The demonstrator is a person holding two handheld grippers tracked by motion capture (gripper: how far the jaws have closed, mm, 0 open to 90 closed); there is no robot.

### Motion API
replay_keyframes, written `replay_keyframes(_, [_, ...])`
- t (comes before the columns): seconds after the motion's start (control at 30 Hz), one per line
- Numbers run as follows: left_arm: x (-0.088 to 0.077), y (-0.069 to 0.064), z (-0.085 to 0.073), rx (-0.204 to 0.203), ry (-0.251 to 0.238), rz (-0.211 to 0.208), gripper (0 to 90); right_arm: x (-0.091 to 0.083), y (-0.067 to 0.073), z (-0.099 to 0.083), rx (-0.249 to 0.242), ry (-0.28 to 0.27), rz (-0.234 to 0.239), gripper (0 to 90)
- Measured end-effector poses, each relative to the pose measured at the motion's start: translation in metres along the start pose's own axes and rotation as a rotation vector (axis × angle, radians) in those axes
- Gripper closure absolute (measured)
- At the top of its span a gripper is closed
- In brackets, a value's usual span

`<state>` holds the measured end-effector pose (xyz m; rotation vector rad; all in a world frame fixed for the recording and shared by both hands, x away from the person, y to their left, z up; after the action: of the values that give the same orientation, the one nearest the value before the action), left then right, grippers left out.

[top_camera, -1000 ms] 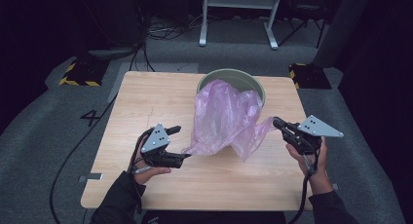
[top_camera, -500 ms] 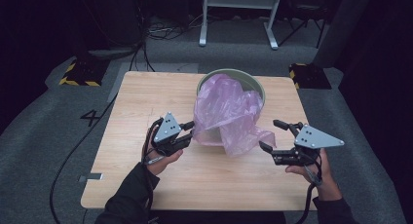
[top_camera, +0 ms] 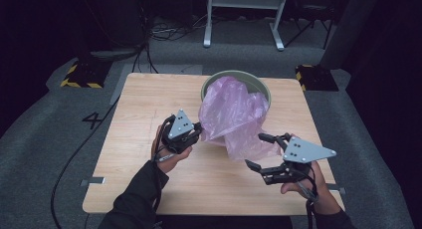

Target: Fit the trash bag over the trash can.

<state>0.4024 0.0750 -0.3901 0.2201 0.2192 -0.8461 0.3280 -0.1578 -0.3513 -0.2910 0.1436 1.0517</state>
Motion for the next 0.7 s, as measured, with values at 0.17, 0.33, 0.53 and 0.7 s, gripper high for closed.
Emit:
replay_keyframes(0.17, [0.001, 0.002, 0.000, 0.012, -0.010, 0.006, 86.9, 0.022, -0.002, 0.001, 0.061, 0.064, -0.015, 21.7])
replay_keyframes(0.33, [-0.001, 0.004, 0.000, 0.008, -0.015, -0.005, 86.9, 0.030, -0.023, 0.001, 0.097, 0.118, -0.132, 50.5])
replay_keyframes(0.53, [-0.004, 0.009, 0.000, 0.002, -0.031, -0.023, 86.5, 0.026, -0.051, 0.002, 0.076, 0.087, -0.197, 83.4])
replay_keyframes(0.7, [-0.004, 0.015, -0.001, 0.013, -0.025, -0.034, 88.1, 0.014, -0.077, 0.005, 0.074, 0.057, -0.271, 88.1])
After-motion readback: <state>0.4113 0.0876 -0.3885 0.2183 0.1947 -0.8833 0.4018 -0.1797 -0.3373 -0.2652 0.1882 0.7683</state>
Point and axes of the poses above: each handheld gripper's, and its own axes: x roughly forward along the jaws, z roughly out of its top, y roughly to its left, the point moved 5 cm from there along x, roughly forward along the jaws, and after that the axes turned 5 degrees about -y, right-handed, at the moved point
